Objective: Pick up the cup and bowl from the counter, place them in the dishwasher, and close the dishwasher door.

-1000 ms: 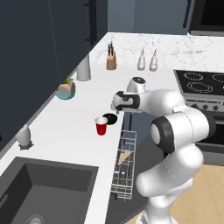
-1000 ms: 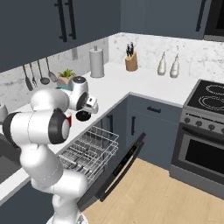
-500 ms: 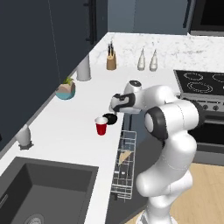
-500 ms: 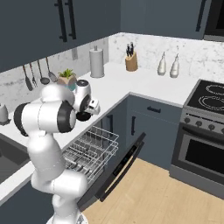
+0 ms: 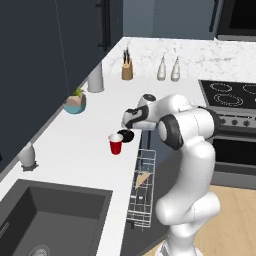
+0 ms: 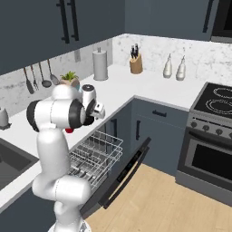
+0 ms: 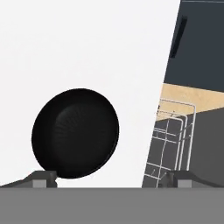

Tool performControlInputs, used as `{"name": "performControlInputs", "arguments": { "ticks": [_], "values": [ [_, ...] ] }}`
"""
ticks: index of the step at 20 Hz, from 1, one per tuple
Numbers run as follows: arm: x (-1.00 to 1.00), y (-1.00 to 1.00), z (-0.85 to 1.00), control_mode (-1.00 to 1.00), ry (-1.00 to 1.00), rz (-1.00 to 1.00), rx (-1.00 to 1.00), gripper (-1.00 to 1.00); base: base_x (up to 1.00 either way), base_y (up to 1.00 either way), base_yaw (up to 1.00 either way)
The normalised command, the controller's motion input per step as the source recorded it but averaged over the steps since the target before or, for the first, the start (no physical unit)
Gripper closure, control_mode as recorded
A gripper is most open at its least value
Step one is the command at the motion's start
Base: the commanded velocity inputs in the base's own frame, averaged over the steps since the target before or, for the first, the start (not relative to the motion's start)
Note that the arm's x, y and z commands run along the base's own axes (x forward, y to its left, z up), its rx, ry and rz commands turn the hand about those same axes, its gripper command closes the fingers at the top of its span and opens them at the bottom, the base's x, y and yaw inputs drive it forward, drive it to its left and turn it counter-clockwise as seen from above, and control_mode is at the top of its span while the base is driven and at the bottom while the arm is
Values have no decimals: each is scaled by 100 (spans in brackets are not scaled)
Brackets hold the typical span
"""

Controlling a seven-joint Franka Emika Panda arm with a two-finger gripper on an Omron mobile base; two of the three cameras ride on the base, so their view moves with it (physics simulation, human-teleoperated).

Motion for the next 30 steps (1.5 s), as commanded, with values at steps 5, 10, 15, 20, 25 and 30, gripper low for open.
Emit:
{"name": "performControlInputs", "arguments": {
  "ticks": [5, 10, 15, 20, 25, 30],
  "values": [
    [32, 10, -30, -100, 3, 0, 0, -100, 0, 0, 0],
    [31, 11, -32, -100, 4, 0, 0, -100, 0, 0, 0],
    [27, 8, -35, -100, 5, 0, 0, -100, 0, 0, 0],
    [28, 4, -38, -100, 5, 0, 0, -100, 0, 0, 0],
    [27, 1, -39, -100, 4, 0, 0, 100, 0, 0, 0],
    [20, 0, -41, -100, 1, 0, 0, 100, 0, 0, 0]
  ]
}}
